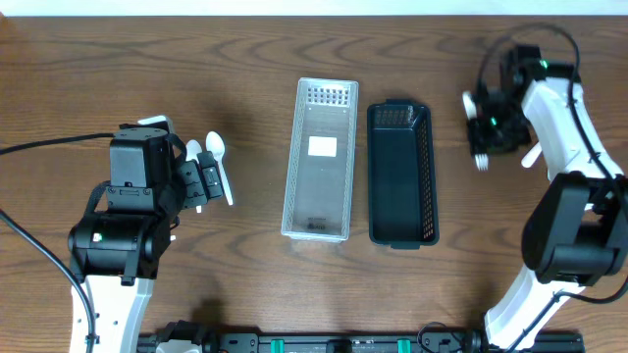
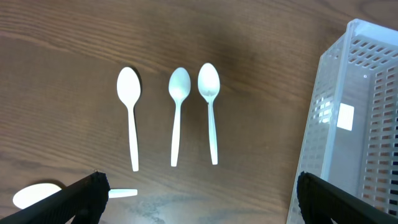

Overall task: Pack container
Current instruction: 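Lift the fork and carry it over the dark green basket, then release the fork into the green basket and withdraw right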

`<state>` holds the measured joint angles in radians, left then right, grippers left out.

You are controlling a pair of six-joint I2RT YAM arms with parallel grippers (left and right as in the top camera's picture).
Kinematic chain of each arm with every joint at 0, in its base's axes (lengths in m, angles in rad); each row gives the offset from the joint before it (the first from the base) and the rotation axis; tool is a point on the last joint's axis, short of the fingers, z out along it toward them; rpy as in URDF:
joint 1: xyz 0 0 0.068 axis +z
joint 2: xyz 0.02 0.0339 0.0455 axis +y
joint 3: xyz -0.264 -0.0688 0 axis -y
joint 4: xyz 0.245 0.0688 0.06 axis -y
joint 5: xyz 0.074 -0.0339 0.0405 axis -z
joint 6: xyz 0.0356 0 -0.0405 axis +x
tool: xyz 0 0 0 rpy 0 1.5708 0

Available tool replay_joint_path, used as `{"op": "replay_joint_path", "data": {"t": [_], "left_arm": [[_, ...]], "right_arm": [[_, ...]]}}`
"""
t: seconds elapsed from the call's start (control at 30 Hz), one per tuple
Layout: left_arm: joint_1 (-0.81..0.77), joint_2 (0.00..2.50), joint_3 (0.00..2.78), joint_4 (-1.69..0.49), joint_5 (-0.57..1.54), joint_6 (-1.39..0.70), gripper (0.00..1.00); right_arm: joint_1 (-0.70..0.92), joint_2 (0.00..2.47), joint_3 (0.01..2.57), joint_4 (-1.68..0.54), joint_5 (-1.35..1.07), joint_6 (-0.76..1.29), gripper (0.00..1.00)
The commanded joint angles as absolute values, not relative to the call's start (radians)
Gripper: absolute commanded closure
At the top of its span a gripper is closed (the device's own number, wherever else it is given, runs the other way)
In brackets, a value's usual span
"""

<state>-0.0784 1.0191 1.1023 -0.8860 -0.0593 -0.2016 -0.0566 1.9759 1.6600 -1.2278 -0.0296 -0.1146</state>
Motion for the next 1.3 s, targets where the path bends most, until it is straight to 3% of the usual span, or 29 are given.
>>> {"op": "replay_joint_path", "data": {"t": [0.0,0.17,0.43,0.67,1.0,1.03,1.1,1.2,1.23,1.27], "left_arm": [[-0.07,1.016,1.122,-0.886,-0.071,-0.184,0.02],[-0.07,1.018,1.122,-0.886,-0.071,-0.184,0.01],[-0.07,1.018,1.122,-0.886,-0.071,-0.184,0.02],[-0.07,1.018,1.122,-0.886,-0.071,-0.184,0.02],[-0.07,1.018,1.122,-0.886,-0.072,-0.184,0.02],[-0.07,1.018,1.122,-0.886,-0.071,-0.184,0.02],[-0.07,1.018,1.122,-0.886,-0.071,-0.184,0.02],[-0.07,1.018,1.122,-0.886,-0.072,-0.184,0.02],[-0.07,1.018,1.122,-0.886,-0.072,-0.184,0.02],[-0.07,1.018,1.122,-0.886,-0.071,-0.184,0.02]], "right_arm": [[0.007,1.934,1.793,-1.256,-0.055,0.045,0.99],[0.134,1.929,1.888,-1.297,-0.056,0.221,0.99],[0.328,1.93,1.79,-1.283,0.093,0.587,0.99],[0.429,1.93,1.639,-1.272,0.112,0.704,0.99],[0.441,1.93,1.535,-1.274,0.08,0.717,0.99],[0.441,1.93,1.53,-1.272,0.078,0.717,0.93],[0.439,1.93,1.53,-1.266,0.076,0.698,0.72],[0.438,1.93,1.53,-1.25,0.069,0.668,0.59],[0.438,1.93,1.53,-1.249,0.066,0.655,0.42],[0.438,1.93,1.53,-1.247,0.064,0.647,0.36]]}}
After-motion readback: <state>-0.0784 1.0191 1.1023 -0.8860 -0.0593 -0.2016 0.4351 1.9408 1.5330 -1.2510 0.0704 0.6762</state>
